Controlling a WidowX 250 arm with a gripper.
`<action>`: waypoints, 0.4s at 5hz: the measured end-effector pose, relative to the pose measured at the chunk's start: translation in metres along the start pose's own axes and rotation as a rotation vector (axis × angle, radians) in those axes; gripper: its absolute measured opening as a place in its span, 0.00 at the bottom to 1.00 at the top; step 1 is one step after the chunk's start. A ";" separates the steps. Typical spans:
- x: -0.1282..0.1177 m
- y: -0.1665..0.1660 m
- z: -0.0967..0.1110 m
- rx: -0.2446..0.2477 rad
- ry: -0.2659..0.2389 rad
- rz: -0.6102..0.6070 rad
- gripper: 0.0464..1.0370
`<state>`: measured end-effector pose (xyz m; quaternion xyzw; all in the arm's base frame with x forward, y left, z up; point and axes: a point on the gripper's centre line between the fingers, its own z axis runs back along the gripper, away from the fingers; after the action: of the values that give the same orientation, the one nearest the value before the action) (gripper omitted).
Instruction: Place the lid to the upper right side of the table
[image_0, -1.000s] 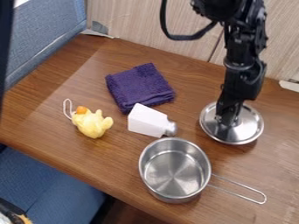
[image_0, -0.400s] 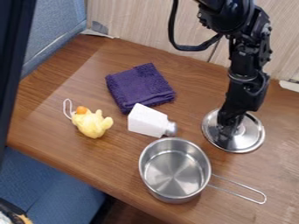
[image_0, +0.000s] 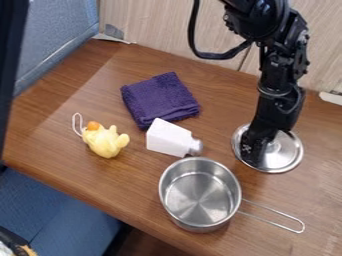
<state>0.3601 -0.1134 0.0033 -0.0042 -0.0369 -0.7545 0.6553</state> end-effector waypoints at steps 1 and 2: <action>0.002 0.000 0.028 0.060 -0.012 -0.009 0.96; -0.002 -0.001 0.055 0.129 -0.020 -0.003 0.96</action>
<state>0.3569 -0.1081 0.0585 0.0307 -0.0921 -0.7514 0.6527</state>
